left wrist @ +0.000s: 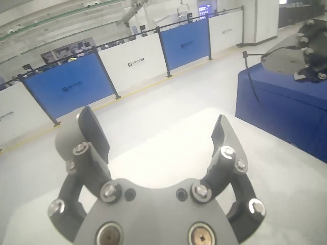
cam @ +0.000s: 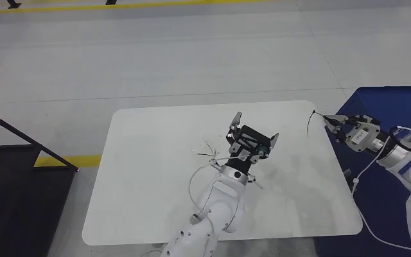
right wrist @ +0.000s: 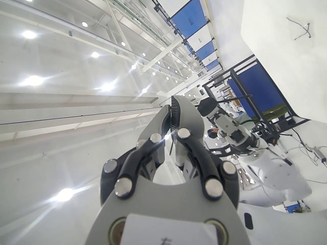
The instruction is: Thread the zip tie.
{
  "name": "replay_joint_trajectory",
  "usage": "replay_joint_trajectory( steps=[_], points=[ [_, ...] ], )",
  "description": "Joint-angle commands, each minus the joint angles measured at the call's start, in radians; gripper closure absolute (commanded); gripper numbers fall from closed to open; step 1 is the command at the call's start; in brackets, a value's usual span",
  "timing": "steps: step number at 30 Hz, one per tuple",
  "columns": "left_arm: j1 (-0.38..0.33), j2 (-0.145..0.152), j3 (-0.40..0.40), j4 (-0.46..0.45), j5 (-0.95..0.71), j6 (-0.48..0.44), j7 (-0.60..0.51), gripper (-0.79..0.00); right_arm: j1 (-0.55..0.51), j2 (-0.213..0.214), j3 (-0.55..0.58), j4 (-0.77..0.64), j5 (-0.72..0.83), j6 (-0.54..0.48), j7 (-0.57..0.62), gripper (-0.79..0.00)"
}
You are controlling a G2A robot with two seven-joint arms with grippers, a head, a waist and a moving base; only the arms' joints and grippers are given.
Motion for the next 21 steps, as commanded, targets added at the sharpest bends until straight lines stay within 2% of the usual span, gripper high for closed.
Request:
replay_joint_trajectory(
  steps=[1,3,5,10,14,16,21],
  points=[
    [0.074,0.026,-0.08,-0.132,-0.008,-0.184,-0.034,-0.785,-0.006,0.002,-0.005,-0.026,0.022,0.04,0.017,0.0],
    [0.113,0.044,-0.156,-0.181,-0.016,-0.291,-0.047,-0.785,-0.008,0.003,-0.014,-0.055,0.051,0.086,0.021,0.0],
    [0.134,0.058,-0.229,-0.205,-0.031,-0.358,-0.034,-0.785,-0.006,0.004,-0.026,-0.091,0.084,0.132,0.015,0.0],
    [0.164,0.083,-0.366,-0.239,-0.082,-0.454,-0.002,-0.785,-0.004,0.006,-0.1,-0.214,0.19,0.147,-0.064,0.0],
    [0.193,0.099,-0.471,-0.268,-0.149,-0.509,0.025,-0.785,0.036,0.003,-0.18,-0.295,0.36,0.147,-0.203,0.0],
    [0.199,0.101,-0.484,-0.272,-0.161,-0.514,0.036,-0.785,0.069,-0.002,-0.222,-0.325,0.455,0.127,-0.293,0.0],
    [0.199,0.101,-0.484,-0.272,-0.161,-0.514,0.036,-0.785,0.069,-0.002,-0.222,-0.325,0.455,0.127,-0.293,0.0]
  ],
)
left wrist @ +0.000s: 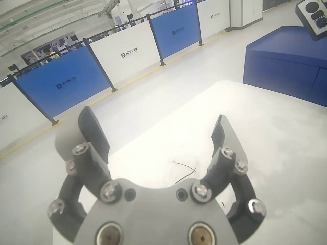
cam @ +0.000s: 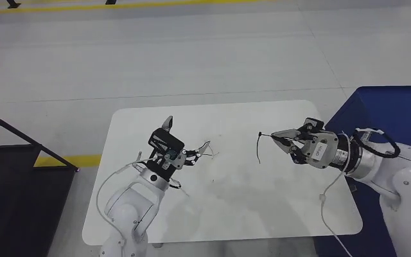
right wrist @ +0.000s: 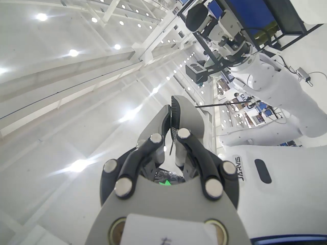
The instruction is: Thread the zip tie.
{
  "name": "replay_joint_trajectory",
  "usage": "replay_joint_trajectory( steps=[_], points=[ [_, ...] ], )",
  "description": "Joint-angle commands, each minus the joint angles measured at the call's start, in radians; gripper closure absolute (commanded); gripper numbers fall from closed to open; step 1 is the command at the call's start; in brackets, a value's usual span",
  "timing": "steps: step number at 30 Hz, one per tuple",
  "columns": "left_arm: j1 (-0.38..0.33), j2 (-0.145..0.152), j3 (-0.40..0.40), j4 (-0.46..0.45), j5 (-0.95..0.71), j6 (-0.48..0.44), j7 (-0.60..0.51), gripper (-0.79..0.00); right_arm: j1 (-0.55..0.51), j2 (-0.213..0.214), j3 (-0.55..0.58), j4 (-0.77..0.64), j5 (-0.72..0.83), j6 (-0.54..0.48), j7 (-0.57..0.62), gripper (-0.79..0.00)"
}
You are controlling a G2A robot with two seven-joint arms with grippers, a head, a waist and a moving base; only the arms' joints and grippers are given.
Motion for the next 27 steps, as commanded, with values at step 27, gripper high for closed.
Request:
replay_joint_trajectory(
  steps=[27],
  points=[
    [0.0,0.0,0.0,0.0,0.0,0.0,0.0,-0.785,0.219,-0.017,-0.241,0.154,0.308,-0.074,-0.358,0.0]
  ],
)
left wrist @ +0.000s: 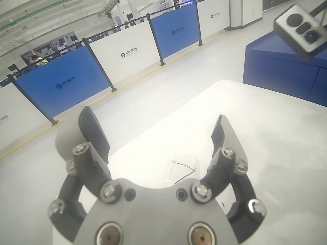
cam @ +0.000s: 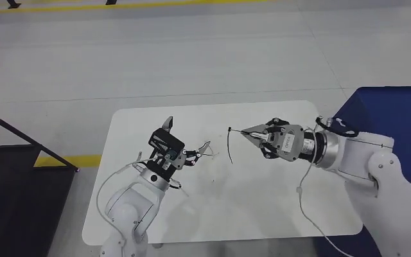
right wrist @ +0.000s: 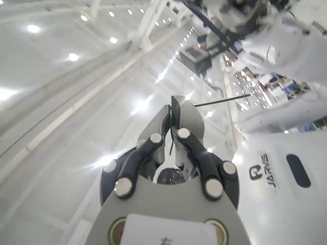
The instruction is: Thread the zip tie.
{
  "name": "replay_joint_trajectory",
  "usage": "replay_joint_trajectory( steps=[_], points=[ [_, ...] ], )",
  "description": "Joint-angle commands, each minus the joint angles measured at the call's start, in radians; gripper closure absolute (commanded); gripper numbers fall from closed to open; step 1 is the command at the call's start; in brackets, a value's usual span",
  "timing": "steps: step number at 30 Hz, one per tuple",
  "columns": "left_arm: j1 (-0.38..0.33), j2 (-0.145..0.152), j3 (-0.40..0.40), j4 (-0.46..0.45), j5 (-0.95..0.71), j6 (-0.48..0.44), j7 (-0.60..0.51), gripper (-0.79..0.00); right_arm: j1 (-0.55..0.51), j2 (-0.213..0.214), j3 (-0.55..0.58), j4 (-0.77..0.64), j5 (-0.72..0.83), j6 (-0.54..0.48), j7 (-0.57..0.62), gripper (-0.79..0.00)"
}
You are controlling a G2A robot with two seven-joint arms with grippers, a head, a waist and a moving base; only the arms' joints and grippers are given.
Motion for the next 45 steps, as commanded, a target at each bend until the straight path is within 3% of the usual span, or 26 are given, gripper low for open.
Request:
replay_joint_trajectory(
  steps=[1,4,7,12,17,29,30,31,32,33,34,36,40,45],
  points=[
    [0.0,0.0,0.0,0.0,0.0,0.0,0.0,-0.785,0.017,0.003,0.012,0.068,-0.035,0.0,-0.049,0.0],
    [0.0,0.0,0.0,0.0,0.0,0.0,0.0,-0.785,0.086,-0.002,-0.055,0.14,-0.08,0.02,-0.115,0.0],
    [0.0,0.0,0.0,0.0,0.0,0.0,0.0,-0.785,0.184,-0.023,-0.213,0.232,-0.152,0.025,-0.173,0.0],
    [0.0,0.0,0.0,0.0,0.0,0.0,0.0,-0.785,0.367,-0.088,-0.486,0.404,-0.217,-0.004,-0.217,0.0],
    [0.0,0.0,0.0,0.0,0.0,0.0,0.0,-0.785,0.482,-0.161,-0.677,0.589,-0.268,-0.046,-0.186,0.0],
    [0.0,0.0,0.0,0.0,0.0,0.0,0.0,-0.785,0.644,-0.31,-0.866,0.96,-0.245,-0.071,-0.088,0.0],
    [0.0,0.0,0.0,0.0,0.0,0.0,0.0,-0.785,0.652,-0.319,-0.875,0.979,-0.253,-0.07,-0.086,-0.126],
    [0.0,0.0,0.0,0.0,0.0,0.0,0.0,-0.785,0.657,-0.327,-0.883,0.995,-0.258,-0.07,-0.078,-0.311],
    [0.0,0.0,0.0,0.0,0.0,0.0,0.0,-0.785,0.661,-0.335,-0.888,1.01,-0.26,-0.068,-0.07,-0.397],
    [0.0,0.0,0.0,0.0,0.0,0.0,0.0,-0.785,0.666,-0.342,-0.892,1.025,-0.265,-0.068,-0.065,-0.61],
    [0.0,0.0,0.0,0.0,0.0,0.0,0.0,-0.785,0.67,-0.348,-0.896,1.037,-0.272,-0.071,-0.061,-0.745],
    [0.0,0.0,0.0,0.0,0.0,0.0,0.0,-0.785,0.674,-0.36,-0.901,1.058,-0.278,-0.068,-0.046,-0.785],
    [0.0,0.0,0.0,0.0,0.0,0.0,0.0,-0.785,0.683,-0.373,-0.888,1.074,-0.274,-0.059,-0.01,-0.785],
    [0.0,0.0,0.0,0.0,0.0,0.0,0.0,-0.785,0.688,-0.345,-0.81,0.988,-0.377,-0.163,0.053,-0.785]
  ],
)
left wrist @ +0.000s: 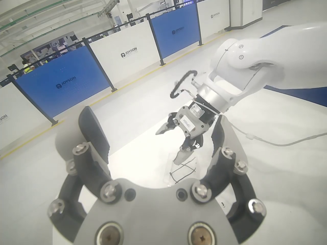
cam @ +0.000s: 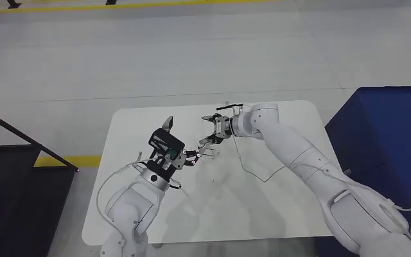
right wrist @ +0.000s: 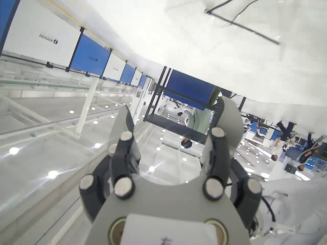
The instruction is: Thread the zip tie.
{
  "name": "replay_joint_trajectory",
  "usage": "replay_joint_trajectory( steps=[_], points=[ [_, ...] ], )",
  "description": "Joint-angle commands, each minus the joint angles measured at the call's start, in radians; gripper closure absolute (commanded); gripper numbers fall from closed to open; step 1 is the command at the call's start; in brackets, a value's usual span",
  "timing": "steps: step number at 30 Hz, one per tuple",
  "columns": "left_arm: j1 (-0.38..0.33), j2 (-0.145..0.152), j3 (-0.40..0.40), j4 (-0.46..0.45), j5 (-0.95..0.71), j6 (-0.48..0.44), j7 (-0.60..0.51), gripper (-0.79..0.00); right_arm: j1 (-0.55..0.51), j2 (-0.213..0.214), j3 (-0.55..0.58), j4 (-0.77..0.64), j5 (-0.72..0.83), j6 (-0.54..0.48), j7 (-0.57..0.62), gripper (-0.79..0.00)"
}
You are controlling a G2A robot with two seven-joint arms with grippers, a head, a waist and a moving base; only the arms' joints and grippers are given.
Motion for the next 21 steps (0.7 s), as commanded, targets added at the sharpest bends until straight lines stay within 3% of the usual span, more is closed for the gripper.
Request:
replay_joint_trajectory(
  steps=[1,6,10,13,18,21],
  points=[
    [0.0,0.0,0.0,0.0,0.0,0.0,0.0,-0.785,-0.018,0.027,0.053,-0.067,-0.074,-0.072,0.033,-0.785],
    [0.0,0.0,0.0,0.0,0.0,0.0,0.0,-0.785,-0.19,0.129,0.263,-0.366,-0.275,-0.208,0.096,-0.785],
    [0.0,0.0,0.0,0.0,0.0,0.0,0.0,-0.785,-0.461,0.215,0.511,-0.723,-0.474,-0.323,0.133,-0.785],
    [0.0,0.0,0.0,0.0,0.0,0.0,0.0,-0.785,-0.683,0.254,0.685,-0.913,-0.554,-0.375,0.196,-0.785],
    [0.0,0.0,0.0,0.0,0.0,0.0,0.0,-0.785,-0.93,0.286,0.88,-1.051,-0.635,-0.38,0.319,-0.785],
    [0.0,0.0,0.0,0.0,0.0,0.0,0.0,-0.785,-0.979,0.292,0.917,-1.069,-0.651,-0.353,0.358,-0.785]
  ],
)
